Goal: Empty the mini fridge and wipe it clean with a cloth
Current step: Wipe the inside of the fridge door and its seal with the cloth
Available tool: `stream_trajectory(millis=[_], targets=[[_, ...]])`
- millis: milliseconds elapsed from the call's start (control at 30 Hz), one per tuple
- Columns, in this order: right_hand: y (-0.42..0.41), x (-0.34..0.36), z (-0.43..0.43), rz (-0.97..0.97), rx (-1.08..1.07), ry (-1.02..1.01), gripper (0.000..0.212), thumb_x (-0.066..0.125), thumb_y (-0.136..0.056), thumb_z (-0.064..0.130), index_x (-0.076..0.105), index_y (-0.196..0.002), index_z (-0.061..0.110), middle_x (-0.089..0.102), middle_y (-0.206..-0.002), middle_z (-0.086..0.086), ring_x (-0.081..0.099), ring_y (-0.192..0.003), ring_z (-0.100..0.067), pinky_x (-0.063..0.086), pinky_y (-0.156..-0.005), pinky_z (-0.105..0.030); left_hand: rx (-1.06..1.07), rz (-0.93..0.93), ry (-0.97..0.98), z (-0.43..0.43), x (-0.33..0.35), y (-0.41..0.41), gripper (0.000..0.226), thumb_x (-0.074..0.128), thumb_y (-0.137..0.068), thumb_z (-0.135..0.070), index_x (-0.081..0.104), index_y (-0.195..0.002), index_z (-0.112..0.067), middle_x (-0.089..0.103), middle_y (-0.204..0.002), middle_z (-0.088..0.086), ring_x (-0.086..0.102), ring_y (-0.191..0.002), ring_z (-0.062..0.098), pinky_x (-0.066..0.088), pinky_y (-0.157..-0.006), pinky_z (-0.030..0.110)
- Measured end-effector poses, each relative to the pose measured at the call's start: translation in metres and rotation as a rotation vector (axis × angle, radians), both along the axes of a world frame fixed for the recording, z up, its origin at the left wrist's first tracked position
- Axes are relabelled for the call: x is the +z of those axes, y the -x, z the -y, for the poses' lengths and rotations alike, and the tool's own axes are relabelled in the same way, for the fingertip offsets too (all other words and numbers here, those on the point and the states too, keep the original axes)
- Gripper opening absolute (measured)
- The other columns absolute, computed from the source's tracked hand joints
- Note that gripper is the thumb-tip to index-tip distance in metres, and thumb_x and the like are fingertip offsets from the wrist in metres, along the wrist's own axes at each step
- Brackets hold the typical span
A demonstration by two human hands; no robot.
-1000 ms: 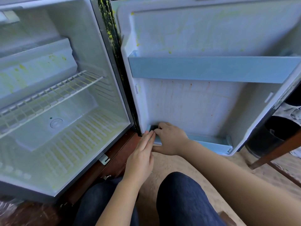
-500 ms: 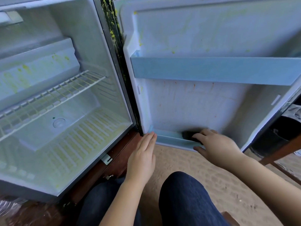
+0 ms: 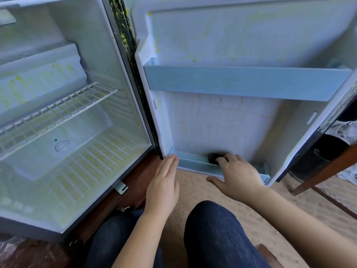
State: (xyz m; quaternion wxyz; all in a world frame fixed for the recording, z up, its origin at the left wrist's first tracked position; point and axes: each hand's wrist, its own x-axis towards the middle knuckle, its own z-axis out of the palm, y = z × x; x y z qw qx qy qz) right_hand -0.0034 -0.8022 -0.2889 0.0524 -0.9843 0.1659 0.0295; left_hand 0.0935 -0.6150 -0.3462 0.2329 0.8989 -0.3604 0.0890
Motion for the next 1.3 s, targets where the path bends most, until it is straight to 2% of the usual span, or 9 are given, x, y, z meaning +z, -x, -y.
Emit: stream_trajectory(millis=[267,467,667,767,900,1000,1067,1167,1300], targets=[[-0.065,-0.010,-0.039,0.033,0.116,-0.027,0.059,0.043,-0.091,0.061,0.045,-0.129,0.016,0.046,-0.127,-0.009,0.044,-0.118,-0.025,0.045,-0.088,-0.035,-0.020,0.000,0.024,0.005,-0.003,-0.002,0.069,0.066,-0.074,0.012,0.050,-0.139,-0.007,0.046,-0.147,0.004,0.043,-0.136,0.022,0.031,-0.106,0.025],[-0.057,-0.014,-0.013,0.119,0.119,-0.076,0.060,0.041,-0.091,0.063,0.045,-0.135,0.023,0.048,-0.134,0.003,0.046,-0.123,-0.017,0.047,-0.090,-0.033,-0.037,0.025,0.019,0.010,-0.002,-0.004,0.070,0.065,-0.073,0.012,0.051,-0.139,-0.009,0.046,-0.146,0.001,0.043,-0.136,0.018,0.038,-0.097,0.018],[-0.022,0.003,0.038,0.049,-0.020,0.040,0.052,0.025,-0.095,0.063,0.058,-0.114,0.027,0.057,-0.114,0.007,0.055,-0.107,-0.016,0.048,-0.072,-0.032,-0.015,0.081,0.056,0.018,-0.004,-0.004,0.069,0.070,-0.067,0.015,0.058,-0.132,-0.007,0.056,-0.137,0.004,0.053,-0.127,0.022,0.043,-0.096,0.024],[-0.001,0.017,0.071,-0.061,-0.062,0.144,0.040,0.024,-0.103,0.047,0.059,-0.114,0.031,0.059,-0.107,0.004,0.058,-0.101,-0.019,0.048,-0.071,-0.031,-0.008,0.096,0.058,0.020,-0.007,-0.003,0.069,0.071,-0.067,0.014,0.058,-0.132,-0.006,0.056,-0.137,0.006,0.053,-0.127,0.023,0.040,-0.099,0.026],[-0.007,0.015,0.077,-0.032,-0.158,0.052,0.038,0.034,-0.100,0.033,0.066,-0.087,0.016,0.065,-0.091,-0.002,0.059,-0.084,-0.023,0.045,-0.064,-0.031,-0.027,0.093,0.066,0.020,-0.011,-0.004,0.070,0.069,-0.072,0.012,0.053,-0.137,-0.006,0.051,-0.143,0.006,0.048,-0.132,0.024,0.033,-0.107,0.032],[-0.022,0.015,0.068,0.030,-0.214,-0.093,0.026,0.047,-0.089,0.018,0.071,-0.098,0.019,0.068,-0.087,0.002,0.058,-0.079,-0.022,0.041,-0.062,-0.028,-0.049,0.076,0.067,0.016,-0.012,-0.004,0.074,0.066,-0.073,0.013,0.048,-0.141,-0.008,0.046,-0.147,0.005,0.044,-0.136,0.021,0.030,-0.110,0.029],[-0.034,0.021,0.063,0.038,-0.213,-0.172,0.026,0.051,-0.088,0.016,0.074,-0.100,0.016,0.071,-0.092,-0.001,0.061,-0.082,-0.023,0.044,-0.064,-0.028,-0.067,0.048,0.100,0.013,-0.011,-0.006,0.072,0.063,-0.076,0.013,0.047,-0.142,-0.009,0.044,-0.148,0.002,0.040,-0.138,0.017,0.023,-0.113,0.019],[-0.052,0.025,0.042,0.235,-0.212,-0.295,0.021,0.057,-0.089,0.017,0.075,-0.098,0.014,0.073,-0.098,-0.006,0.064,-0.093,-0.026,0.048,-0.075,-0.031,-0.043,-0.001,0.285,0.011,-0.001,-0.007,0.048,0.052,-0.087,-0.001,0.055,-0.134,-0.009,0.053,-0.138,0.001,0.047,-0.129,0.011,0.027,-0.110,0.010],[-0.074,0.024,-0.021,0.777,-0.123,-0.612,0.015,0.060,-0.092,0.012,0.073,-0.099,0.012,0.072,-0.096,0.000,0.065,-0.090,-0.013,0.049,-0.077,-0.022,0.148,0.060,0.605,0.015,0.021,-0.015,0.024,0.055,-0.091,-0.017,0.060,-0.112,-0.008,0.060,-0.107,0.000,0.060,-0.097,0.009,0.050,-0.084,0.019]])
